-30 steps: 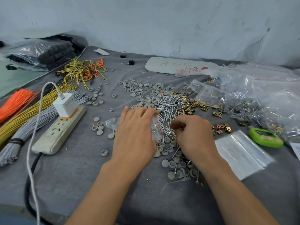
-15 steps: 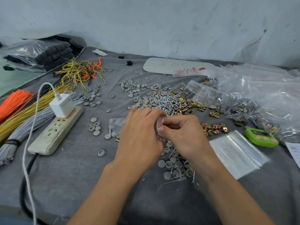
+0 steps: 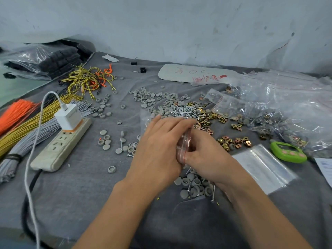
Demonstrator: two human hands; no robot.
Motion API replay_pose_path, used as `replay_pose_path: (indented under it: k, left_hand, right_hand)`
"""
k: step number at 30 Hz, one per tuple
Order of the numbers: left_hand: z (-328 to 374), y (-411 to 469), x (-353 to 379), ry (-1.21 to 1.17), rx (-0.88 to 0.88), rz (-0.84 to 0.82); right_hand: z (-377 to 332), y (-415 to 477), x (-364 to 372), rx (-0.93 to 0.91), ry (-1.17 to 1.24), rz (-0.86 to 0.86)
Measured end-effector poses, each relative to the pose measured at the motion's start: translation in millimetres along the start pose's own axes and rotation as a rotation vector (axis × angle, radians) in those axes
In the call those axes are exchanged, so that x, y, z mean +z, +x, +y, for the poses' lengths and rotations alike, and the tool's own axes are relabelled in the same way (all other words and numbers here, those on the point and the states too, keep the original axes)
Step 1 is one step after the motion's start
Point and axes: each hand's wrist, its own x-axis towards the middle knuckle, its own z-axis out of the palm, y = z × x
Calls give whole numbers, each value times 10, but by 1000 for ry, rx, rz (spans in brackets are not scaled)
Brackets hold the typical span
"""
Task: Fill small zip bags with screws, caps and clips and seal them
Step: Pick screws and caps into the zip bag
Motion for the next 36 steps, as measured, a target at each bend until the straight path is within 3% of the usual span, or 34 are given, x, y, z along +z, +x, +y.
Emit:
replay_pose_path:
  k: [6,13,17,21,28,33,36]
  left_hand:
    - [-5,-6,36,109,-40,27]
    - [-19,-19,41,102,11,75]
    - [-4,-12,34,64,25,101]
    - [-26,2,37,37,10,89]
    - [-21,-15,16,1,21,97]
    - [-37,-32,-12,33,-44,76]
    - [-57,-48,-12,10,-130,88]
  right_hand:
    - [38,11,-23,-39,-160,80]
    - [-17,15,-17,-4,-47,36]
    - [-3,61,70,85,8,143]
    - [21,50,79,162,-44,5]
    - [-25,22,90,173,174,18]
    - [-17,61,99,190,295,99]
    - [-33,63,90,185,306,61]
